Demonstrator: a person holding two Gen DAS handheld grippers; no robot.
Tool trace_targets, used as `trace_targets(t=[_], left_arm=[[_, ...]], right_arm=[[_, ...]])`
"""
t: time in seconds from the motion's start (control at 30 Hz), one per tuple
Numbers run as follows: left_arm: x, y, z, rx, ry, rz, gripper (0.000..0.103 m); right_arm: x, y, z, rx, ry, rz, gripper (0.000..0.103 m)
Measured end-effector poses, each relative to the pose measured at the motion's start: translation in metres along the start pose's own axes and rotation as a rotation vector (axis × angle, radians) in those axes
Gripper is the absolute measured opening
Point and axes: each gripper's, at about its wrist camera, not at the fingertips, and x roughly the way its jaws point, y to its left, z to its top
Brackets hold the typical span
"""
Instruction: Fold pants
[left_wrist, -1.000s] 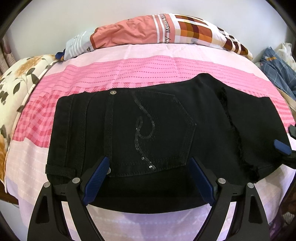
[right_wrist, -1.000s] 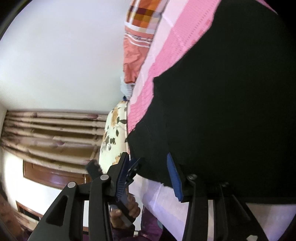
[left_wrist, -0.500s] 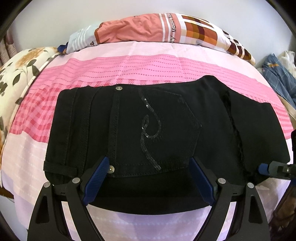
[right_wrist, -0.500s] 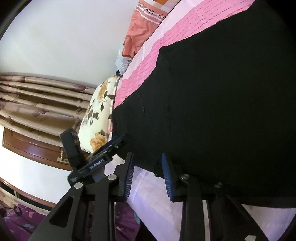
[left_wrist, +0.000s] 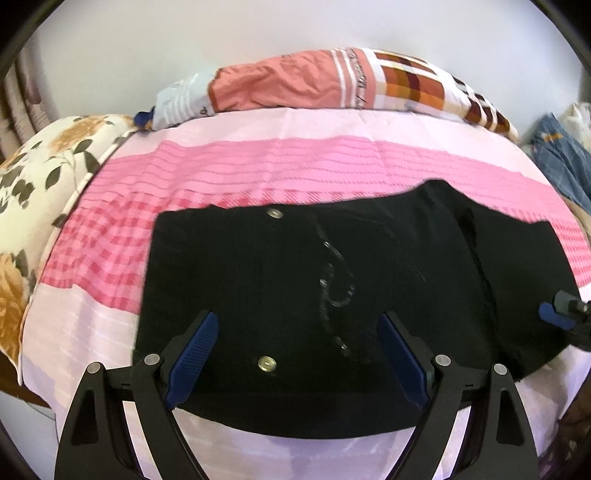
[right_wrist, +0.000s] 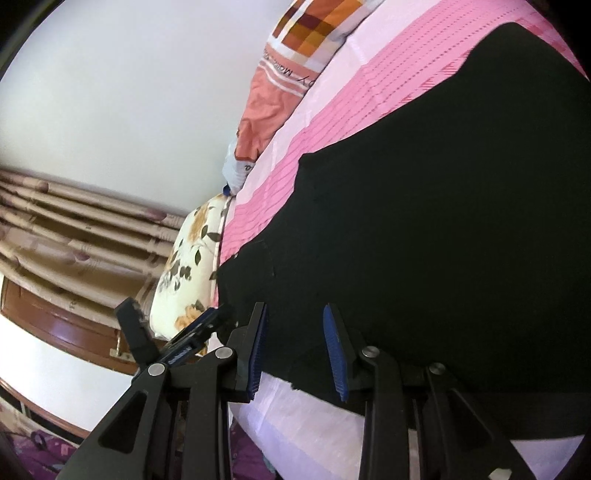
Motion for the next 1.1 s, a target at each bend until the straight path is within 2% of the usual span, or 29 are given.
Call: trace_targets(t=[0.27,0.63,0.93,1.1], left_arm=[[-0.002,0.012,0.003,-0.016,-0.016,0.042,0.088],[0.003,0.016,0.003,-0.01,-0.009,0.073,0.088],[0.011,0.03,0.004,-0.022,0.014,0.099,0.088],[0.012,0.039,0.006,-0.012,0.008,0.12,0.088]], right_arm=[[0.006,-0.011,0.004,0.029,0.006,-0.031,0.031],[0.014,-0.003,-0.003,-0.039,0.012,-0.133,0.034],[0.02,0.007,-0.003,-0.07,0.012,-0.168,0.049],[0.023,0.014,-0.006,-0.1,0.002,-0.177,0.063]])
